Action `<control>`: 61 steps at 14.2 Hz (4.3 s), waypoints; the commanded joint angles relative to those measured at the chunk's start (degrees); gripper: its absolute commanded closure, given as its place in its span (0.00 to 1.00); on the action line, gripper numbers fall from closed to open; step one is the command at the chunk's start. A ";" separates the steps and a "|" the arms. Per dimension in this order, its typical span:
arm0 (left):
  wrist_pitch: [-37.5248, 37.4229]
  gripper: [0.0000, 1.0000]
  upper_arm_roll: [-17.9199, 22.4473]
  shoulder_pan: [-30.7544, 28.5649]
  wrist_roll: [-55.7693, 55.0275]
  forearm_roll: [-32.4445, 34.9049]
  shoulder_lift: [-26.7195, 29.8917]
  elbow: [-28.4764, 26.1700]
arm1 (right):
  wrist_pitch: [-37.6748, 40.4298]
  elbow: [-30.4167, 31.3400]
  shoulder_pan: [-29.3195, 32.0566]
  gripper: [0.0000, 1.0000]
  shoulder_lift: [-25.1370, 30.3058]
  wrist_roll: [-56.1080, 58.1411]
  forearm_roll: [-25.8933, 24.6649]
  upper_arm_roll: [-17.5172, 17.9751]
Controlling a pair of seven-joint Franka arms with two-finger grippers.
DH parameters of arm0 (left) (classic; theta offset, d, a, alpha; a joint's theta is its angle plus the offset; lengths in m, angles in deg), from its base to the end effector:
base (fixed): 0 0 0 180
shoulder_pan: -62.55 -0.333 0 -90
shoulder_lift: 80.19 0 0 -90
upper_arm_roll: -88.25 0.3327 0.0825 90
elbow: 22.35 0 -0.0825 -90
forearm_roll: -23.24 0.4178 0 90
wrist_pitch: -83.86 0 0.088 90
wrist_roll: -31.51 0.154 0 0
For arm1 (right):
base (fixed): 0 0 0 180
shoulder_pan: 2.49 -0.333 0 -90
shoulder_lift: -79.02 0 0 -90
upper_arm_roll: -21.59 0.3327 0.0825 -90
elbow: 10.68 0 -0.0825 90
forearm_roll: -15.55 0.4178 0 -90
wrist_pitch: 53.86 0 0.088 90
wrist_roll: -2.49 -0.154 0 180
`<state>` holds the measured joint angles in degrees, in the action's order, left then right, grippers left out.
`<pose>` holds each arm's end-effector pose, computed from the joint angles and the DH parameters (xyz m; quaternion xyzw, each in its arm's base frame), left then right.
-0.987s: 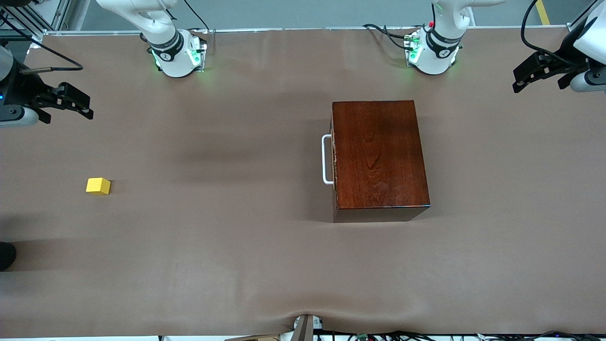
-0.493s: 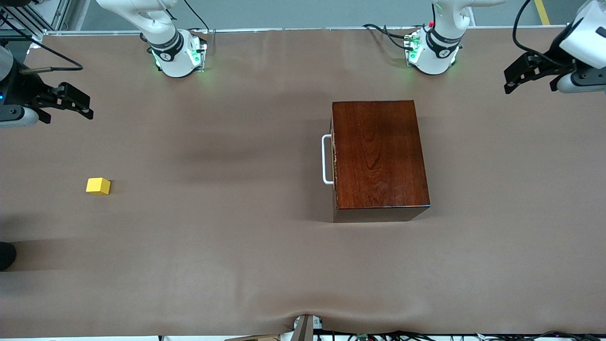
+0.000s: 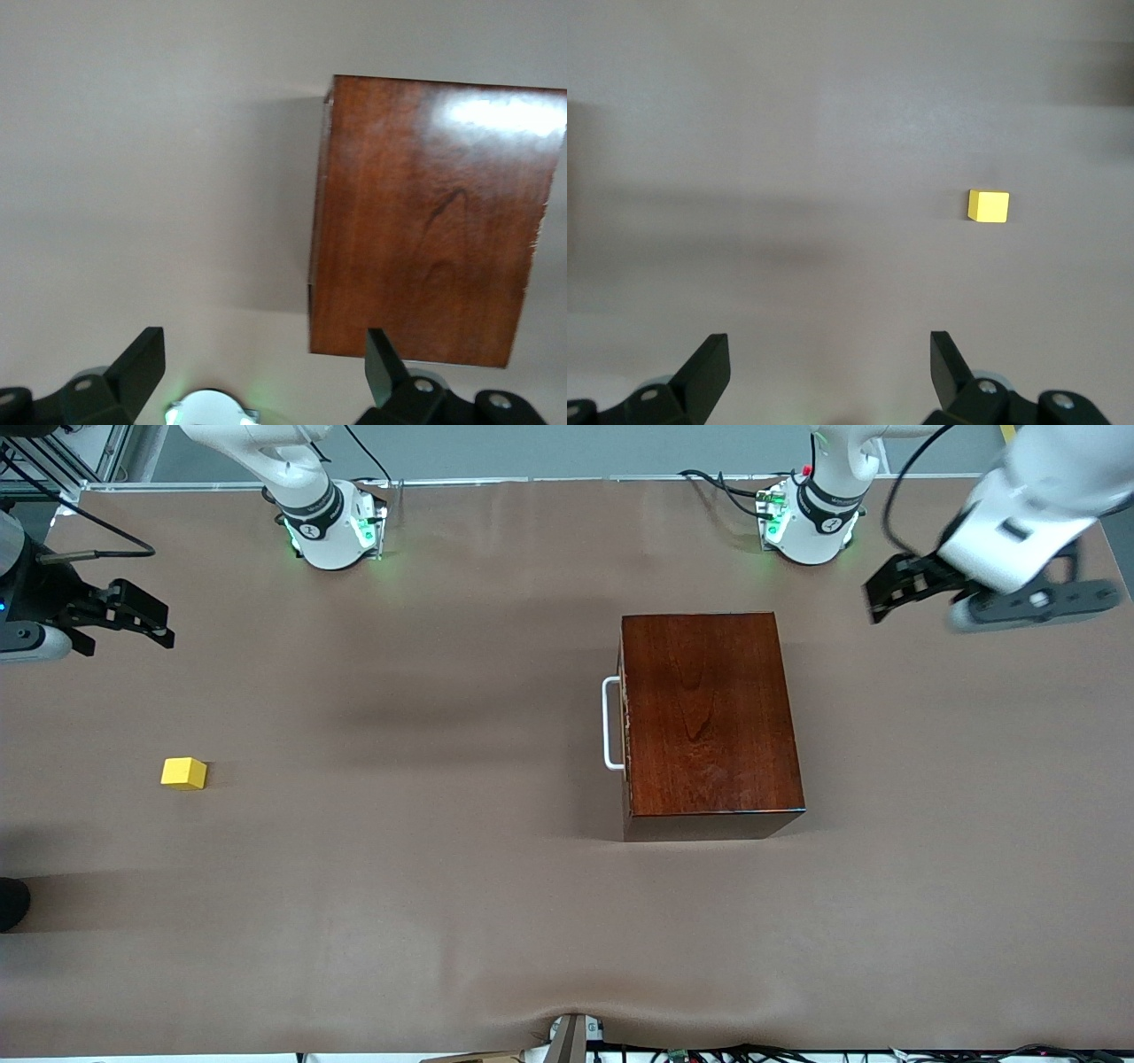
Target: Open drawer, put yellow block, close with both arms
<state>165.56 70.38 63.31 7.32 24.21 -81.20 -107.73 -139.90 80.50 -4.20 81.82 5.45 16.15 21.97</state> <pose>0.5463 -0.1796 0.6127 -0.9979 -0.0493 0.0356 0.0201 0.5627 0.0223 0.6062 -0.9988 -0.0443 0.0204 0.0052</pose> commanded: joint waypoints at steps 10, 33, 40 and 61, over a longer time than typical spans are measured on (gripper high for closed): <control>6.01 0.00 -1.72 20.22 -26.16 7.98 -20.34 14.97 | -0.17 -2.94 -0.31 0.00 -1.39 0.11 0.45 0.23; 19.91 0.00 24.38 56.19 -38.76 10.01 -42.06 19.38 | 6.07 -4.78 1.36 0.00 -7.02 0.03 -0.69 0.14; 19.73 0.00 24.29 56.71 -29.08 11.94 -43.11 19.11 | 6.77 -3.99 1.10 0.00 -8.34 -0.33 -1.39 0.14; 16.83 0.00 24.29 56.63 -33.12 11.77 -46.19 18.85 | -6.93 12.26 9.09 0.00 -9.39 0.20 -1.66 0.23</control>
<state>182.77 94.32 119.64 -25.03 35.12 -126.39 -90.23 -145.27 91.32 3.46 72.35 5.39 14.95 21.37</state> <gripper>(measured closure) 0.000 0.000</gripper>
